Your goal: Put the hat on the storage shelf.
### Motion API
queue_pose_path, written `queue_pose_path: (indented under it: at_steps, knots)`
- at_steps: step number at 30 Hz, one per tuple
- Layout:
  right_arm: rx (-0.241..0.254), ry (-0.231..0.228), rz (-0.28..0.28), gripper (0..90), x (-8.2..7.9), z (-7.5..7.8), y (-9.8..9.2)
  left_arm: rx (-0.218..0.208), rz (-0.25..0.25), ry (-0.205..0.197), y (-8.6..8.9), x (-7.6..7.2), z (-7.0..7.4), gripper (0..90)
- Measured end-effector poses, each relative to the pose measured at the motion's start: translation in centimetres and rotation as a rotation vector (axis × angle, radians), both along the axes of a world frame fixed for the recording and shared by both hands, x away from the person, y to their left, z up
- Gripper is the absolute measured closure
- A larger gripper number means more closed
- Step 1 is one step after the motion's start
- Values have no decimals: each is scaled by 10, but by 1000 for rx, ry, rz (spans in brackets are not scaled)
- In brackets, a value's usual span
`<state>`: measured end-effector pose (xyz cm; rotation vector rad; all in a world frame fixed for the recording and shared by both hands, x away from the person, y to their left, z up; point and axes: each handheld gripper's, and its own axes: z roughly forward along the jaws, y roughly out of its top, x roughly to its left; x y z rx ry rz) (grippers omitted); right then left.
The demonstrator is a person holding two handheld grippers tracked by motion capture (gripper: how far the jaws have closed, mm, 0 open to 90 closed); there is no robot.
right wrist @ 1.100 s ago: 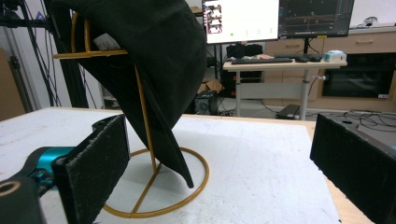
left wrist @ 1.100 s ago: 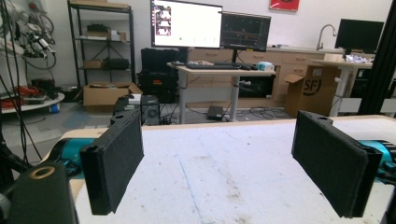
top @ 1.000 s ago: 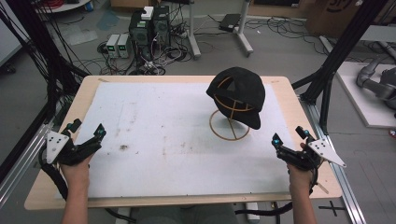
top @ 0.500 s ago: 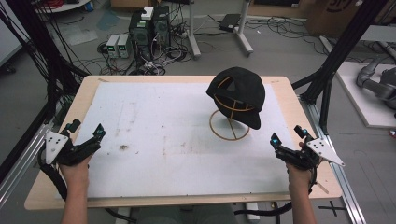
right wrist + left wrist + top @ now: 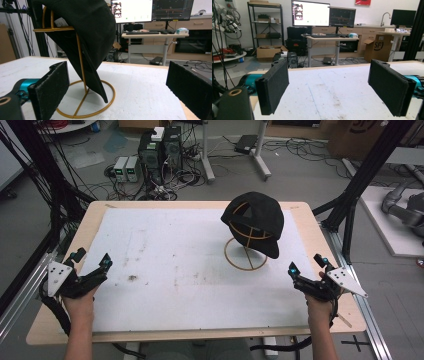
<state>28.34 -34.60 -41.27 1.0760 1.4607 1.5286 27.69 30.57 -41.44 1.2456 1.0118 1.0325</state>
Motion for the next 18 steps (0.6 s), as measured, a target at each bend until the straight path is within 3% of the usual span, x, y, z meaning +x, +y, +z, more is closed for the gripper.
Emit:
queue_pose_path:
  at_steps: [18]
  knots:
    - [-2,-1,-3,44,-1,0,-1,10,-7,12,-2,1,0,177]
